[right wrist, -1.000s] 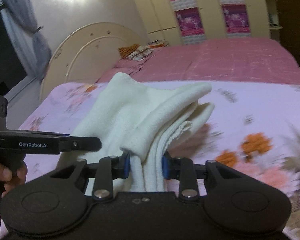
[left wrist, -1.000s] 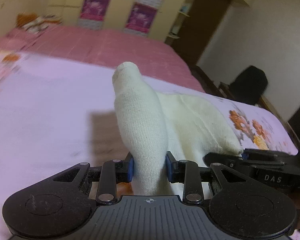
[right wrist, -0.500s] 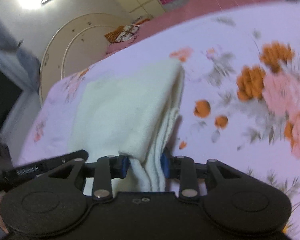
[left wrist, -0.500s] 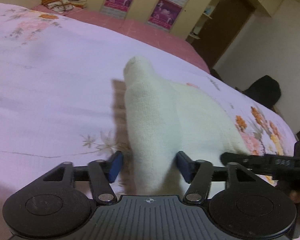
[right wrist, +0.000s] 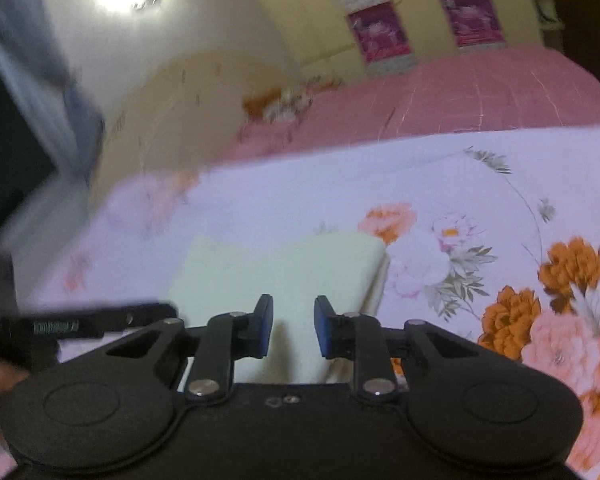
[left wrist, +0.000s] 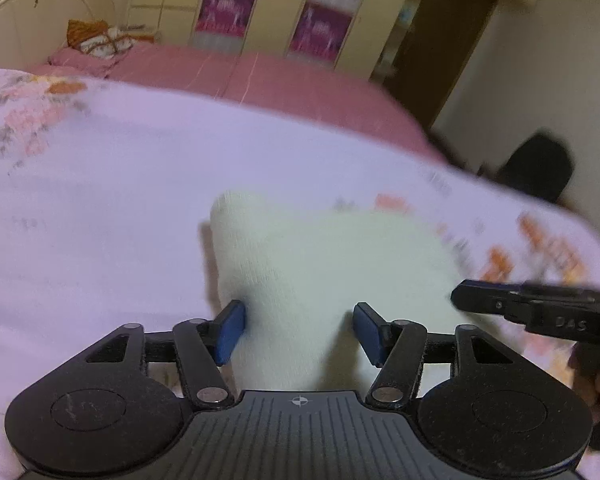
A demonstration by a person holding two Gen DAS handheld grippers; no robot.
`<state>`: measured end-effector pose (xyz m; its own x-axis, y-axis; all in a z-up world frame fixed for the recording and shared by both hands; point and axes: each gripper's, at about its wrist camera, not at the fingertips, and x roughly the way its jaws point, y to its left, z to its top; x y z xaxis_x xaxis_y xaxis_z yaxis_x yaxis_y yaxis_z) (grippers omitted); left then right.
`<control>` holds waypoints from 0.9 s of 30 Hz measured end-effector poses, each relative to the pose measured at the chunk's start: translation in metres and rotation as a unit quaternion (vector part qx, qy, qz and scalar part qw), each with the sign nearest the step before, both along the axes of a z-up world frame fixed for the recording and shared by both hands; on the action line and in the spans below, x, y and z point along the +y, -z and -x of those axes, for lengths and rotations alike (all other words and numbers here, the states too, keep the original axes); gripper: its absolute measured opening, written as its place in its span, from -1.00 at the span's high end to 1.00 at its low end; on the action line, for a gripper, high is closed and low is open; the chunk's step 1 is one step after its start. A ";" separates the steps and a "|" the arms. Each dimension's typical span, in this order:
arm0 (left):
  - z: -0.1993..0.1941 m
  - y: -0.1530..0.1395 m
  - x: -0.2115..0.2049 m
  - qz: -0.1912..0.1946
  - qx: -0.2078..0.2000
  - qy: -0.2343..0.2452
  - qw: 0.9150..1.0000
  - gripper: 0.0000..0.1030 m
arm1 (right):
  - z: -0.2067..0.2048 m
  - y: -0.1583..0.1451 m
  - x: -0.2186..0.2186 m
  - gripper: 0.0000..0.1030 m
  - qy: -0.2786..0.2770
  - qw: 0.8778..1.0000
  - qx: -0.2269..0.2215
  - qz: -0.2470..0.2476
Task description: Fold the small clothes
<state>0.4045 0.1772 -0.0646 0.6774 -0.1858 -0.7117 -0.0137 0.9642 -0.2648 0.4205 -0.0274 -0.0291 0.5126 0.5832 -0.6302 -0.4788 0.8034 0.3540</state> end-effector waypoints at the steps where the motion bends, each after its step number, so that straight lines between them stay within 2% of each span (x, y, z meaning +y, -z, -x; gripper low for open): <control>1: -0.001 0.003 -0.001 0.000 -0.001 -0.001 1.000 -0.16 | -0.002 0.005 0.008 0.66 -0.006 0.999 0.000 0.043; 2: 0.000 0.004 0.001 0.005 -0.001 -0.004 1.000 -0.16 | -0.004 0.011 0.017 0.67 -0.013 0.996 -0.007 0.083; 3: 0.001 0.004 0.005 0.013 -0.001 -0.008 1.000 -0.16 | -0.005 0.012 0.019 0.70 -0.017 0.996 -0.014 0.090; 6: 0.019 0.001 0.012 0.028 -0.006 -0.017 0.999 -0.16 | -0.008 0.005 0.020 0.72 -0.014 0.996 -0.009 0.089; 7: 0.029 -0.002 0.015 0.029 -0.015 -0.015 0.999 -0.16 | -0.005 0.001 0.019 0.66 -0.007 0.997 -0.009 0.081; 10: 0.066 -0.005 0.013 0.022 -0.025 -0.006 0.999 -0.16 | 0.017 -0.016 0.001 0.60 -0.007 0.999 -0.017 0.044; 13: 0.093 0.004 0.001 0.007 -0.015 -0.003 1.000 -0.16 | 0.048 -0.014 -0.012 0.50 -0.024 0.999 0.005 0.027; 18: 0.129 0.014 -0.023 -0.017 -0.002 0.004 1.000 -0.16 | 0.095 0.007 -0.011 0.45 -0.046 0.997 0.039 0.046; 22: 0.156 0.014 -0.036 -0.035 -0.001 0.007 0.999 -0.16 | 0.116 0.018 -0.017 0.50 -0.023 0.996 0.054 0.060; 27: 0.187 0.014 -0.047 -0.040 0.002 -0.013 0.999 -0.16 | 0.132 0.020 -0.021 0.45 0.001 0.996 0.061 0.067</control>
